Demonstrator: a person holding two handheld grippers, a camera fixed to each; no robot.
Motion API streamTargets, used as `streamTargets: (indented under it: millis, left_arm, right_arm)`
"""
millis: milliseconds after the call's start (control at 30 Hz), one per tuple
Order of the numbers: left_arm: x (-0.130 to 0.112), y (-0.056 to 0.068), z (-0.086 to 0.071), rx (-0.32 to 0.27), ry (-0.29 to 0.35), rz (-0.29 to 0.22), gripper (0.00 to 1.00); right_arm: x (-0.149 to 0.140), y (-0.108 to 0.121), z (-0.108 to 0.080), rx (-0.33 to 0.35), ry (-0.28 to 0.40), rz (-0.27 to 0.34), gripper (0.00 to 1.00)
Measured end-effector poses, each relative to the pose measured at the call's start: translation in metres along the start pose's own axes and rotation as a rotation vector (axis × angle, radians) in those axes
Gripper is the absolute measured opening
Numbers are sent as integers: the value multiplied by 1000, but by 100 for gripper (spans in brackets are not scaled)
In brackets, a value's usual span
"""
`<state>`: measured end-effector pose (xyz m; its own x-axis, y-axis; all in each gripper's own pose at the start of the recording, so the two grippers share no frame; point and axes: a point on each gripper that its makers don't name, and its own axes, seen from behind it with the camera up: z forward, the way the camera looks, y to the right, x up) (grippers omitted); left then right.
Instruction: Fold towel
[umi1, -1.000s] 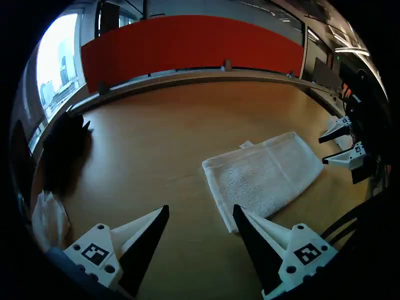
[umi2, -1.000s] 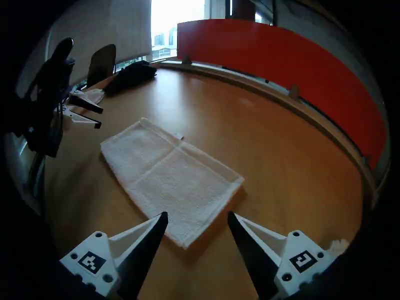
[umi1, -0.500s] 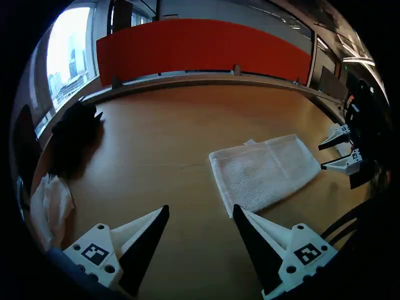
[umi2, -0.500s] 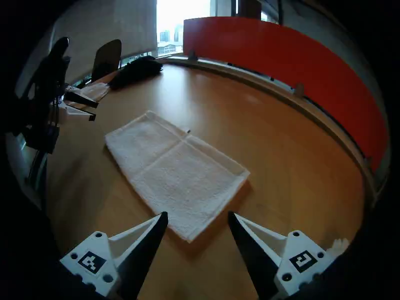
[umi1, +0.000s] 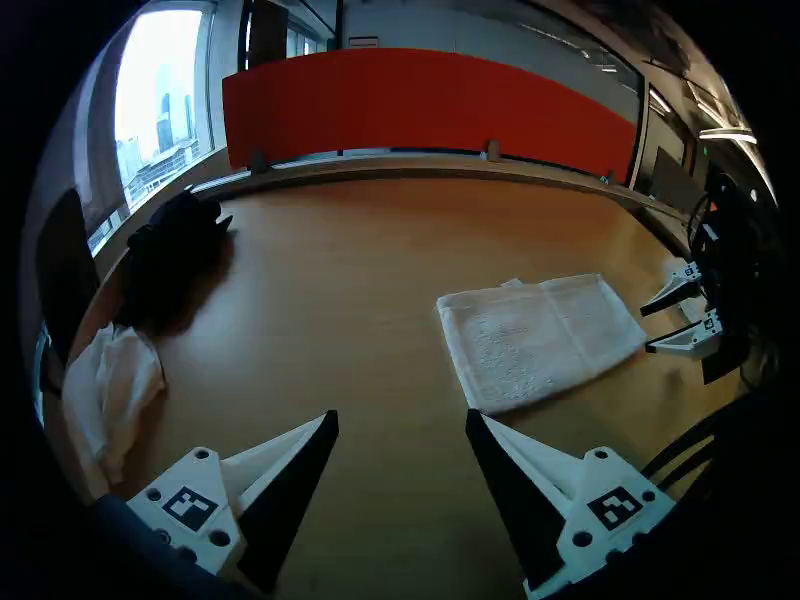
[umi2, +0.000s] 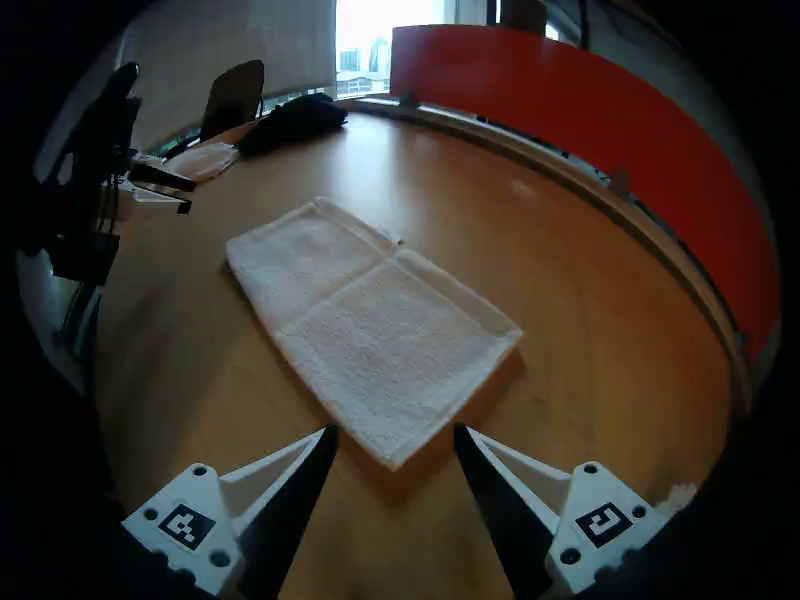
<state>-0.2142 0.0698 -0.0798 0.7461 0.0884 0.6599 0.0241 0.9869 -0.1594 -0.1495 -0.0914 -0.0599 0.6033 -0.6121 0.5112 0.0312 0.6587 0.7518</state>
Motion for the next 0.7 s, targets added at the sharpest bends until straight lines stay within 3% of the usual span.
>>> streamTargets:
  millis: [400, 533, 700]
  left_arm:
    - [-7, -8, -11, 32, 47, -21, 95]
    - [-10, -9, -15, 35, 64, -25, 95]
    - [-13, -8, -17, 36, 81, -27, 95]
  right_arm:
    - [-14, -1, 0, 20, -51, -32, 62]
    - [-16, -2, 0, 27, -61, -32, 62]
    - [-20, -2, 0, 30, -75, -33, 49]
